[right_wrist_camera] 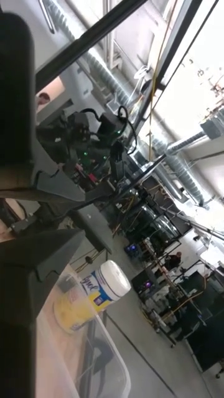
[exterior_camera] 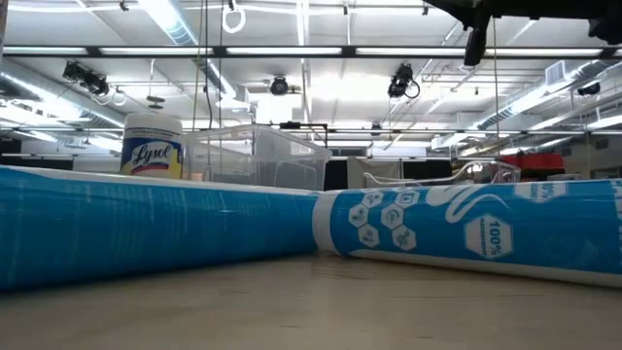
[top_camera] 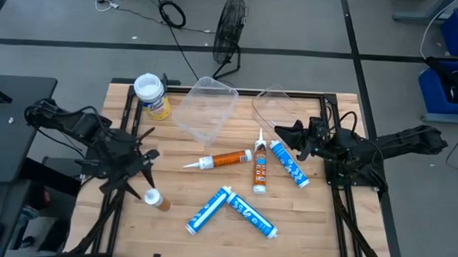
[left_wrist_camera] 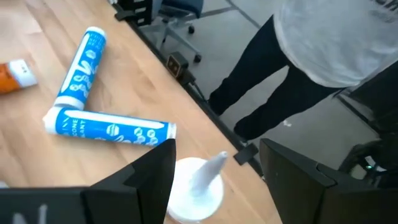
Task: Pick & place silicon tubes, Sealant and Lysol wipes
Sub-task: Put the bottom orange sealant into the left transparent bin
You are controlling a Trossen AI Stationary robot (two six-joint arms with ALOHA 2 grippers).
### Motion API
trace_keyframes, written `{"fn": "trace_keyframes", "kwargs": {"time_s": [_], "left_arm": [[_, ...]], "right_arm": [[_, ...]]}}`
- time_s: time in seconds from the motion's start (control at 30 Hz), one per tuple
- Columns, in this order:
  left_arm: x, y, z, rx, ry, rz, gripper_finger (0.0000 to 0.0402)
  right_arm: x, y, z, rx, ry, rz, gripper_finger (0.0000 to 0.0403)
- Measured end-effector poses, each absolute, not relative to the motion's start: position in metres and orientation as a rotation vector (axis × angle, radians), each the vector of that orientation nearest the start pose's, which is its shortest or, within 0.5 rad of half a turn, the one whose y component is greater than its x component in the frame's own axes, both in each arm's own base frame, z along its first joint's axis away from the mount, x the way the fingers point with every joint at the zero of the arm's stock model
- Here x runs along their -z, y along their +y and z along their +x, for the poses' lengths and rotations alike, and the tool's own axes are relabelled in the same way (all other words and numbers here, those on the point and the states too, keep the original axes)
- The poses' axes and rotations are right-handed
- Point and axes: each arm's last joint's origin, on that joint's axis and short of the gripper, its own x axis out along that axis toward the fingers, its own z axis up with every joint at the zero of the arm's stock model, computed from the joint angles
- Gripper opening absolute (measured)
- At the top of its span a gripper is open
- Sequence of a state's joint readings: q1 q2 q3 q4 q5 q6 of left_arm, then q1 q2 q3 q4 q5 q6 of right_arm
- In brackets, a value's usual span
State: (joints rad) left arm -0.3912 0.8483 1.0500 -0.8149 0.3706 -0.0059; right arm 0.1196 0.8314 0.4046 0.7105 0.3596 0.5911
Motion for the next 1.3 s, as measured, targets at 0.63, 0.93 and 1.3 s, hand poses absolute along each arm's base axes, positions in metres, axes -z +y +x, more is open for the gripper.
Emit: {"fn": "trace_keyframes", "kwargs": {"time_s": [0.63,0.93,1.3], "left_arm": [[-0.34,-0.074,0.152,0.721,0.755,-0.004,0.0236],[-0.341,-0.074,0.152,0.705,0.768,-0.04,0.0236],[-0.341,-0.074,0.152,0.718,0.766,-0.032,0.0186]], "right_arm": [[-0.277,0.012,0.181,0.144,-0.32,0.646,0.0084],[-0.276,0.012,0.181,0.145,-0.315,0.648,0.0084],[-0.276,0.012,0.181,0.146,-0.315,0.648,0.0084]]}}
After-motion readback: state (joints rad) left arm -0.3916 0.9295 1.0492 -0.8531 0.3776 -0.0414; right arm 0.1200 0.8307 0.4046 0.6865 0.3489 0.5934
